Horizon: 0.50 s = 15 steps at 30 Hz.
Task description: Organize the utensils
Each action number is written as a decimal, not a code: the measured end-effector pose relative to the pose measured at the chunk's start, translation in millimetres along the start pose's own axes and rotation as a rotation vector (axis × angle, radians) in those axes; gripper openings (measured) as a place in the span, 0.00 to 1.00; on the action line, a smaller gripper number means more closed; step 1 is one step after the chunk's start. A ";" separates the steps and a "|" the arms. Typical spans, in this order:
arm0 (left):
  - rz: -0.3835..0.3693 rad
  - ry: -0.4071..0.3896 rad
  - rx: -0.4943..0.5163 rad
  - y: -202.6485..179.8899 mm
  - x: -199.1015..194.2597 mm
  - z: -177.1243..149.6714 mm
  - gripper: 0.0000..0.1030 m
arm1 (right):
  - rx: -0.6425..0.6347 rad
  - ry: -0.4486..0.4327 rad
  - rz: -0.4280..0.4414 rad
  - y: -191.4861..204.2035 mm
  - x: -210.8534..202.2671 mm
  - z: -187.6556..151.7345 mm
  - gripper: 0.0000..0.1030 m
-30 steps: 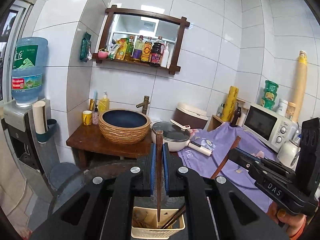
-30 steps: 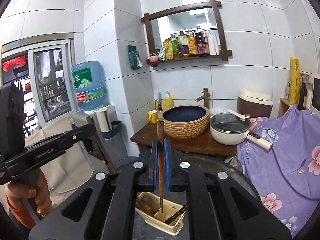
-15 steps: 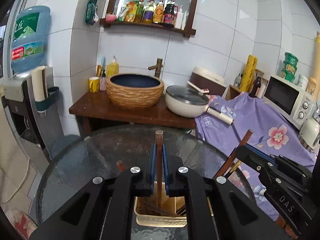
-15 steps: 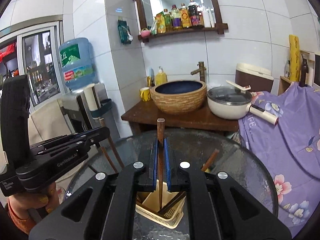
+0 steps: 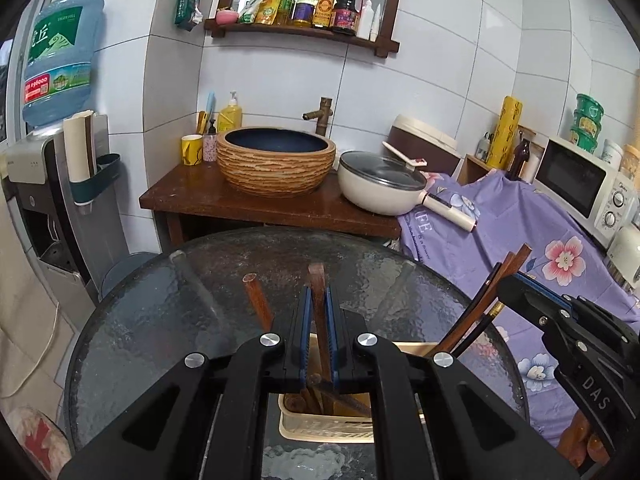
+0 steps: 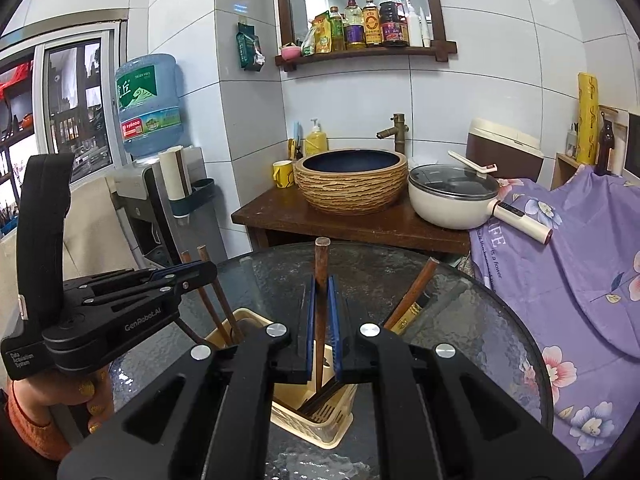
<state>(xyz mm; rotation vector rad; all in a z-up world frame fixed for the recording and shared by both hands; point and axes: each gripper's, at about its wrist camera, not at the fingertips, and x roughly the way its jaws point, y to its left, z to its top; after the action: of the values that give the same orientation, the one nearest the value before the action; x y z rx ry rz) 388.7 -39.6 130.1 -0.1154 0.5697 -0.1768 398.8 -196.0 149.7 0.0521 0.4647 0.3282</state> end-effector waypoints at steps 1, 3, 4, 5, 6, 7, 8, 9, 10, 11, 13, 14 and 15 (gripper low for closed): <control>0.002 -0.010 0.008 -1.1 -3.0 0.3 0.09 | 0.005 -0.006 0.001 -1.0 -0.9 0.8 0.07; 0.004 -0.039 0.029 -4.1 -12.6 1.1 0.18 | 0.007 -0.024 0.009 -2.9 -5.3 1.9 0.08; 0.001 -0.052 0.030 -4.5 -17.2 1.4 0.28 | 0.005 -0.031 0.009 -2.7 -7.5 2.6 0.08; -0.003 -0.070 0.023 -3.6 -24.0 1.5 0.33 | -0.001 -0.039 0.006 -2.3 -10.5 3.5 0.12; -0.007 -0.083 0.016 -2.5 -28.4 1.8 0.42 | -0.005 -0.043 0.007 -2.4 -13.4 3.8 0.16; -0.011 -0.100 0.008 -0.7 -35.0 1.5 0.47 | -0.004 -0.052 0.014 -2.9 -17.7 3.8 0.29; -0.012 -0.115 0.006 0.7 -40.7 1.0 0.48 | -0.001 -0.063 0.017 -3.7 -21.6 4.4 0.40; -0.008 -0.135 0.007 2.1 -48.7 -0.7 0.53 | 0.005 -0.083 0.015 -4.6 -27.9 3.9 0.42; -0.002 -0.152 0.008 3.5 -55.7 -3.0 0.60 | 0.008 -0.094 0.013 -5.3 -32.0 3.8 0.43; 0.004 -0.173 0.009 5.4 -64.7 -7.4 0.64 | 0.007 -0.101 0.013 -5.5 -37.6 2.5 0.43; -0.001 -0.195 0.004 9.4 -77.9 -16.1 0.75 | 0.004 -0.109 0.011 -4.4 -48.4 -2.8 0.45; -0.005 -0.202 -0.001 11.1 -82.6 -20.2 0.78 | 0.001 -0.112 0.007 -3.4 -52.8 -5.7 0.50; -0.015 -0.211 -0.006 12.9 -90.1 -26.8 0.82 | -0.004 -0.117 0.001 -1.7 -58.3 -10.1 0.53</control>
<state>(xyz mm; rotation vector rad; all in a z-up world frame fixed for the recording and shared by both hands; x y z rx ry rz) 301.2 -10.7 153.0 -0.1427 0.3589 -0.1748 345.7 -216.6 165.6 0.0676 0.3481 0.3250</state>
